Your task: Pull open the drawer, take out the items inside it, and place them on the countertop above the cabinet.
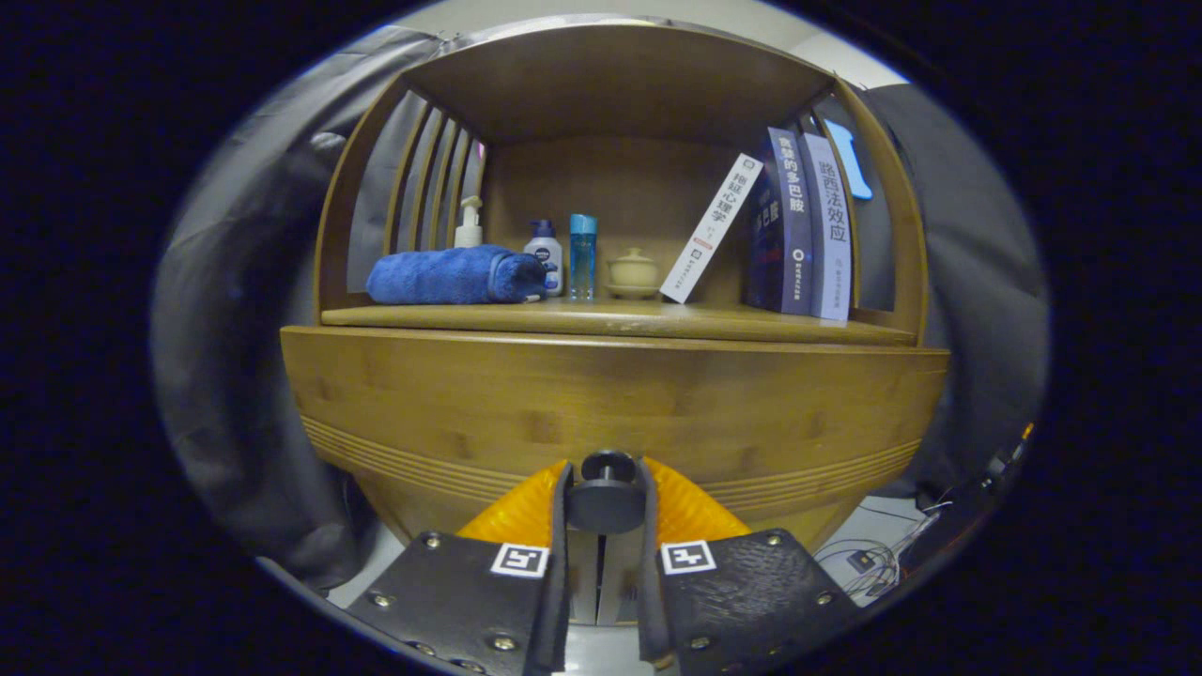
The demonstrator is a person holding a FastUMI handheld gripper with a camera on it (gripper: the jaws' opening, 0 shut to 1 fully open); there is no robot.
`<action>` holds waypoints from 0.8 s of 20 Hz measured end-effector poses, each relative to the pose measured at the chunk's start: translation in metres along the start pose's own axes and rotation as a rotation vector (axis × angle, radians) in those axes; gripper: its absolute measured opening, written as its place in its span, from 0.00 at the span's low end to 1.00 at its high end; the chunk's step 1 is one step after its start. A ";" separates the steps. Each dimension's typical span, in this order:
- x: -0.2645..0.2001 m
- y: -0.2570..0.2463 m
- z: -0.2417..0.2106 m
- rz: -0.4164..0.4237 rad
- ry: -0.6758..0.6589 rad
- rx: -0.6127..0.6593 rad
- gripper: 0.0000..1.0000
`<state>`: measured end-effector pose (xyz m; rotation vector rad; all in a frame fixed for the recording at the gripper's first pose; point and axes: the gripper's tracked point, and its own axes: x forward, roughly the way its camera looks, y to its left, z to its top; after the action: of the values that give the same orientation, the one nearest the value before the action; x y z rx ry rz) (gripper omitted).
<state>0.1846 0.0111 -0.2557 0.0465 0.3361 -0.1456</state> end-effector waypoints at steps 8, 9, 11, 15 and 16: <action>-0.057 0.000 -0.009 0.008 0.007 0.033 0.29; -0.064 0.000 -0.010 0.011 0.006 0.033 0.29; -0.079 0.000 -0.014 0.019 0.009 0.029 0.29; -0.105 0.000 -0.026 0.039 0.033 0.017 0.29; -0.111 0.002 -0.024 0.050 0.036 0.027 0.29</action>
<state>0.0734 0.0295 -0.2416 0.0842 0.3686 -0.0996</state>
